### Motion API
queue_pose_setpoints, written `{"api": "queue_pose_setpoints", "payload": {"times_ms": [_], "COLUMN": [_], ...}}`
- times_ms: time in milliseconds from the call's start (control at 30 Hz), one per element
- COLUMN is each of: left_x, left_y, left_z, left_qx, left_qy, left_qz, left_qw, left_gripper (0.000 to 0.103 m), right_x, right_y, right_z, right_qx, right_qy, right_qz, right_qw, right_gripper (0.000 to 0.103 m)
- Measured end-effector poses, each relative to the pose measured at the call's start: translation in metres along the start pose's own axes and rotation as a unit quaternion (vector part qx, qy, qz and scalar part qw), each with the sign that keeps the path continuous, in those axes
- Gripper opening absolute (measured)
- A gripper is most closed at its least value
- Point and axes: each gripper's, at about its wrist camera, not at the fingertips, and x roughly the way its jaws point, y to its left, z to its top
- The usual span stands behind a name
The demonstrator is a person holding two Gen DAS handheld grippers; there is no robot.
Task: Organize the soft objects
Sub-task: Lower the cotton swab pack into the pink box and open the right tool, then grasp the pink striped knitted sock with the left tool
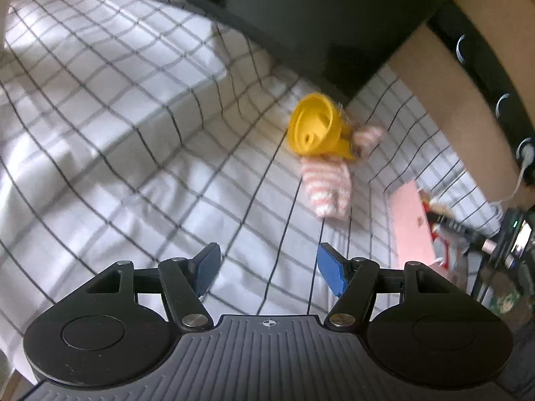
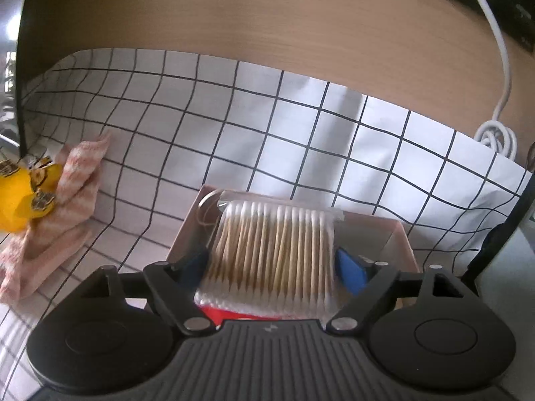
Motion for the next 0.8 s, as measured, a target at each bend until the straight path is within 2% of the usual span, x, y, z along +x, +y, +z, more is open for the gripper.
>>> {"api": "queue_pose_setpoints", "payload": {"times_ms": [67,167,333,400,467,567,800], "left_x": [-0.007,-0.015,-0.007,0.003,0.017,0.032,0.052], "left_y": [0.003,0.001,-0.003,-0.003,-0.004,-0.013,-0.035], "left_z": [0.014,0.033,0.027,0.017,0.006,-0.001,0.01], "left_qx": [0.005,0.018,0.036,0.038,0.033,0.044,0.078], "left_qy": [-0.002,0.003,0.026,0.033,0.05,0.067,0.071], "left_qz": [-0.015,-0.02,-0.04,-0.045,-0.06,-0.078,-0.11], "left_qw": [0.9999,0.9996,0.9982,0.9977,0.9964,0.9938,0.9884], "left_gripper": [0.069,0.069,0.069,0.069,0.069,0.069,0.069], "right_x": [-0.01,-0.038,-0.077,-0.088,-0.102,-0.12,-0.134], "right_y": [-0.004,-0.008,-0.006,0.001,0.012,0.029,0.045], "right_z": [0.003,0.007,0.008,0.007,0.005,0.012,0.035], "right_qx": [0.012,0.027,0.045,0.046,0.057,0.081,0.124], "right_qy": [0.002,-0.033,-0.073,-0.092,-0.129,-0.186,-0.207], "right_qz": [0.013,0.025,0.029,0.006,-0.045,-0.119,-0.144], "right_qw": [1.0,0.999,0.996,0.995,0.989,0.972,0.96], "right_gripper": [0.083,0.083,0.083,0.083,0.083,0.083,0.083]}}
